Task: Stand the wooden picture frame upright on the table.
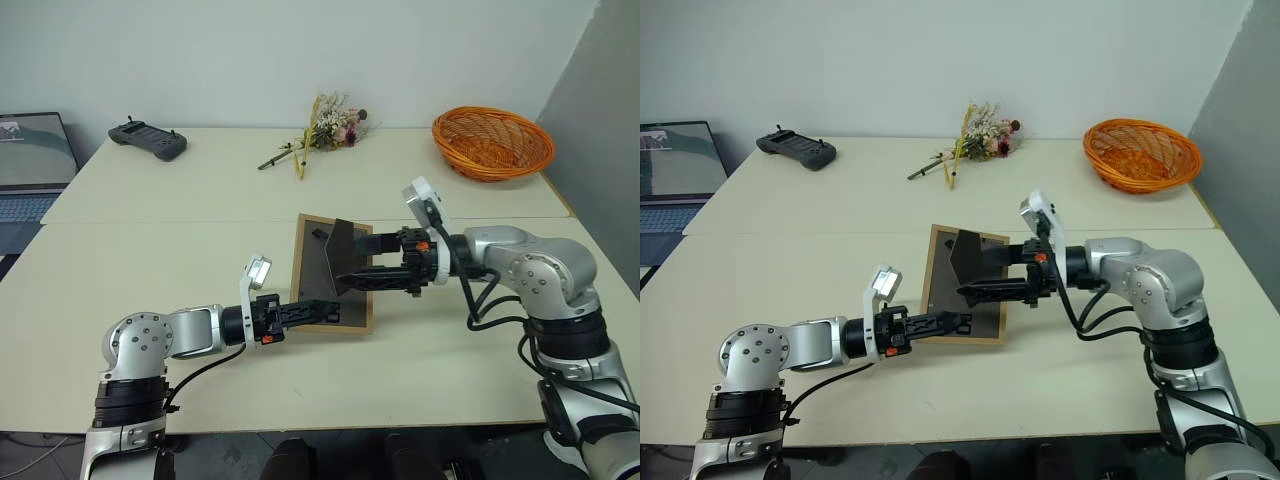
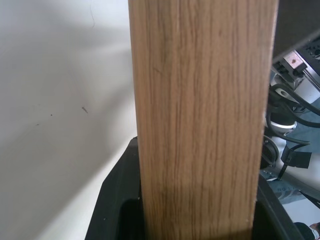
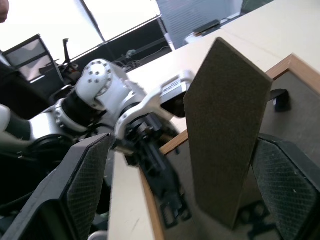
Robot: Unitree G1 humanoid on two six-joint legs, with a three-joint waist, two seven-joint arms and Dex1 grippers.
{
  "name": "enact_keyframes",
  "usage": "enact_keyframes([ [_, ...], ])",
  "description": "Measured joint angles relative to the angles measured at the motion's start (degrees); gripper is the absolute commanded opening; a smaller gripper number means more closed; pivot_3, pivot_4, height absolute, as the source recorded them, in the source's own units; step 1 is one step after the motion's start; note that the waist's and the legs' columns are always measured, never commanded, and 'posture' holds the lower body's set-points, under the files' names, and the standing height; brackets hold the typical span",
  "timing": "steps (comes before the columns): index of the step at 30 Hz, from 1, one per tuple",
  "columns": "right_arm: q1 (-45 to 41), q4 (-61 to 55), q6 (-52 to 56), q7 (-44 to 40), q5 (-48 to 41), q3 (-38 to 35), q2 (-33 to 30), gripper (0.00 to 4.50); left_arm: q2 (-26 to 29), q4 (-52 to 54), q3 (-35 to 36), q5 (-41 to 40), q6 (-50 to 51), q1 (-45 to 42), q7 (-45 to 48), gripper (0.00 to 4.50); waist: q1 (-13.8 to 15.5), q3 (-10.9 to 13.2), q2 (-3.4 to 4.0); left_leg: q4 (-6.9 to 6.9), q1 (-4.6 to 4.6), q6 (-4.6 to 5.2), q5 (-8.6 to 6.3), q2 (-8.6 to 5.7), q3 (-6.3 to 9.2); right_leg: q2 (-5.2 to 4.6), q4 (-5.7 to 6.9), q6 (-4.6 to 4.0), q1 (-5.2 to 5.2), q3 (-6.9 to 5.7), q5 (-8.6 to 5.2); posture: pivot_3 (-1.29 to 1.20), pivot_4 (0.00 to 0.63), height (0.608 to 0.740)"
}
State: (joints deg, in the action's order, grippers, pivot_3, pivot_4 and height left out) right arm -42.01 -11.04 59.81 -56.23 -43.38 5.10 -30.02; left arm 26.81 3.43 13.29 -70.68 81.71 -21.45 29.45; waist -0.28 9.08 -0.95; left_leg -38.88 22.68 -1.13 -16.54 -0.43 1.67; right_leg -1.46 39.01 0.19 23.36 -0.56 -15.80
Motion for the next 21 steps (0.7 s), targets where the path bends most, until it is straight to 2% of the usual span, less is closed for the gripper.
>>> enact_keyframes([
  [3,2.36,0.91,-4.99,-0.90,4.31,0.76,-4.07,4.45,-0.78,-0.97,1.25,-1.64,0.57,-0.27,-1.65,1.21,0.11,0.01,-0.02,-0.01,0.03,0.00,0.00,0.00,-0.01,0.00,-0.01,0.01,0.00,-0.01,0.00,0.00,0.150,0.740],
  [6,5.29,4.64,-17.10,-4.71,12.13,0.99,-11.20,4.45,-0.33,-1.64,3.28,-6.99,3.03,-0.42,-4.24,1.21,0.23,0.04,-0.06,-0.03,0.05,0.01,0.00,-0.01,-0.02,0.00,-0.03,0.02,0.00,-0.01,-0.01,0.00,0.150,0.740],
  [7,6.44,6.32,-22.70,-5.83,14.98,0.80,-13.06,4.45,0.10,-1.97,3.84,-8.91,3.64,-0.44,-5.19,1.21,0.19,0.05,-0.08,-0.03,0.05,0.00,0.00,-0.01,-0.03,0.00,-0.03,0.02,0.00,-0.01,-0.01,0.00,0.150,0.740],
  [10,9.66,14.89,-54.23,-4.78,29.33,1.49,-14.88,4.45,1.46,-3.75,4.63,-15.52,4.23,-0.66,-8.97,1.21,-0.05,0.05,-0.09,0.00,-0.03,-0.02,0.01,0.04,-0.12,0.03,0.01,0.03,-0.01,0.03,-0.01,0.00,0.150,0.740],
  [13,8.92,28.80,-89.69,5.51,46.51,4.02,-14.01,4.45,4.20,-7.10,2.45,-26.65,2.17,-0.88,-16.23,1.21,-0.68,0.12,-0.10,0.00,-0.10,-0.26,0.15,0.10,-0.20,0.07,0.06,0.03,-0.02,0.09,-0.01,0.00,0.150,0.740],
  [15,6.97,34.91,-102.10,11.68,53.81,5.32,-12.45,4.45,6.32,-7.52,0.09,-32.86,0.04,-1.16,-19.85,1.21,-1.10,0.15,-0.15,-0.01,-0.11,-0.32,0.18,0.13,-0.20,0.09,0.08,0.02,-0.02,0.10,-0.01,0.00,0.150,0.740],
  [16,4.59,39.01,-110.84,17.69,61.02,6.65,-10.99,4.45,7.61,-7.52,-1.82,-36.85,-1.49,-1.62,-21.84,1.21,-1.28,0.15,-0.15,-0.01,-0.11,-0.36,0.20,0.13,-0.21,0.09,0.07,0.02,-0.02,0.13,-0.01,0.00,0.150,0.740],
  [18,1.98,41.85,-117.64,24.27,68.42,7.97,-9.28,4.45,7.89,-7.48,-3.23,-39.03,-2.40,-2.39,-22.68,1.21,-1.31,0.15,-0.15,-0.02,-0.12,-0.42,0.24,0.12,-0.21,0.10,0.05,0.02,-0.02,0.13,-0.01,0.00,0.150,0.740],
  [19,-0.60,44.07,-121.25,31.15,75.35,9.07,-7.49,4.45,7.94,-7.42,-4.22,-39.75,-2.87,-2.65,-22.68,1.21,-1.37,0.15,-0.15,-0.02,-0.12,-0.45,0.26,0.11,-0.20,0.10,0.05,0.02,-0.02,0.15,-0.01,0.00,0.150,0.740],
  [21,-2.15,44.64,-123.04,35.49,79.61,9.90,-6.11,4.45,7.84,-7.23,-5.31,-39.81,-3.31,-2.99,-22.73,1.21,-1.34,0.15,-0.15,-0.02,-0.12,-0.49,0.28,0.10,-0.18,0.11,0.02,0.02,-0.02,0.12,-0.02,0.00,0.150,0.740],
])
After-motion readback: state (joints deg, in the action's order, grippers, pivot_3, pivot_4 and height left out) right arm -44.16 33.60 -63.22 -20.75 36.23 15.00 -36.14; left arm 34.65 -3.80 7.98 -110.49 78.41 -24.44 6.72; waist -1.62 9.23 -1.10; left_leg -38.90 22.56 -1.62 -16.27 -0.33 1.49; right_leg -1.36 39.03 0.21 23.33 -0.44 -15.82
